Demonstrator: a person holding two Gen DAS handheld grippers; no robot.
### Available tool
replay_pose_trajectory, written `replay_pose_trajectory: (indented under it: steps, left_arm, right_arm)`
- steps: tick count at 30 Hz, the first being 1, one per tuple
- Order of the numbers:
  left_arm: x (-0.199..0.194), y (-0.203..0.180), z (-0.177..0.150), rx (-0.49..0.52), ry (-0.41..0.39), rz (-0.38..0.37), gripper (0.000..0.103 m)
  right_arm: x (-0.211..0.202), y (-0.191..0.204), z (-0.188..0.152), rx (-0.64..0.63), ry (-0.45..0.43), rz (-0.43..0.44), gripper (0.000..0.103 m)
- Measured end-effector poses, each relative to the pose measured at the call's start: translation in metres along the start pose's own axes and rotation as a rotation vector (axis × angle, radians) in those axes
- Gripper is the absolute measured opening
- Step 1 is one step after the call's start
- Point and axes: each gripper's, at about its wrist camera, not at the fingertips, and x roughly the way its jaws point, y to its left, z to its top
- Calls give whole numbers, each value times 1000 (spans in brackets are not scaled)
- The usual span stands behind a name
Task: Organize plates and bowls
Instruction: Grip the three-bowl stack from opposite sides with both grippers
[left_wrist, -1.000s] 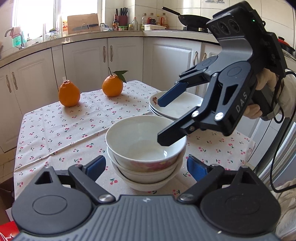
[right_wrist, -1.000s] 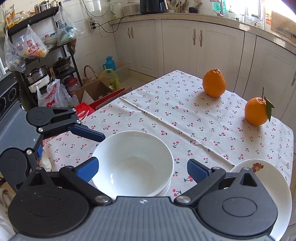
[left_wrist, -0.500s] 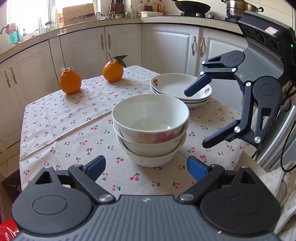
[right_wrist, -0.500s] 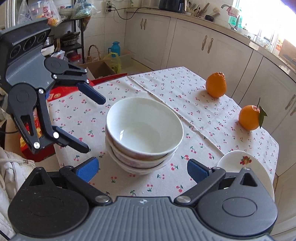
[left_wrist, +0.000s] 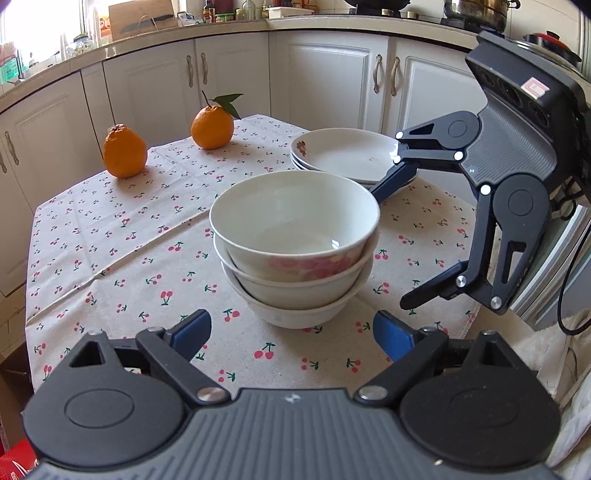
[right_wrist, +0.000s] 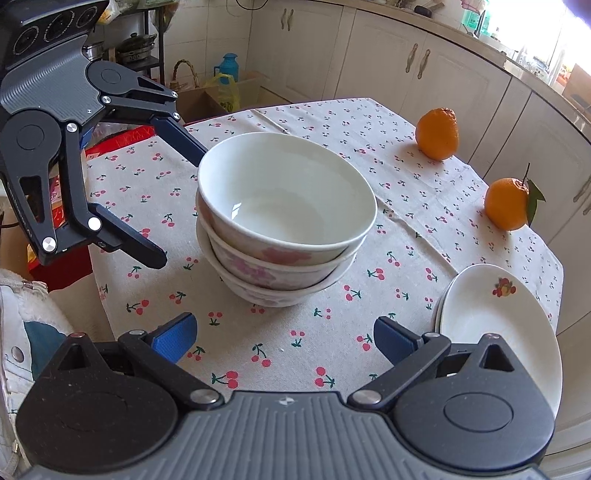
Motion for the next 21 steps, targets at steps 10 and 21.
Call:
replay_pose_trajectory:
  steps: [10, 21]
  left_arm:
    - [23, 13, 0, 10, 46, -59, 94]
    - [41, 21, 11, 113, 89, -137, 92]
  right_arm:
    - [25, -14, 4, -8, 17, 54, 103]
    - [40, -20, 24, -119, 24, 143, 103]
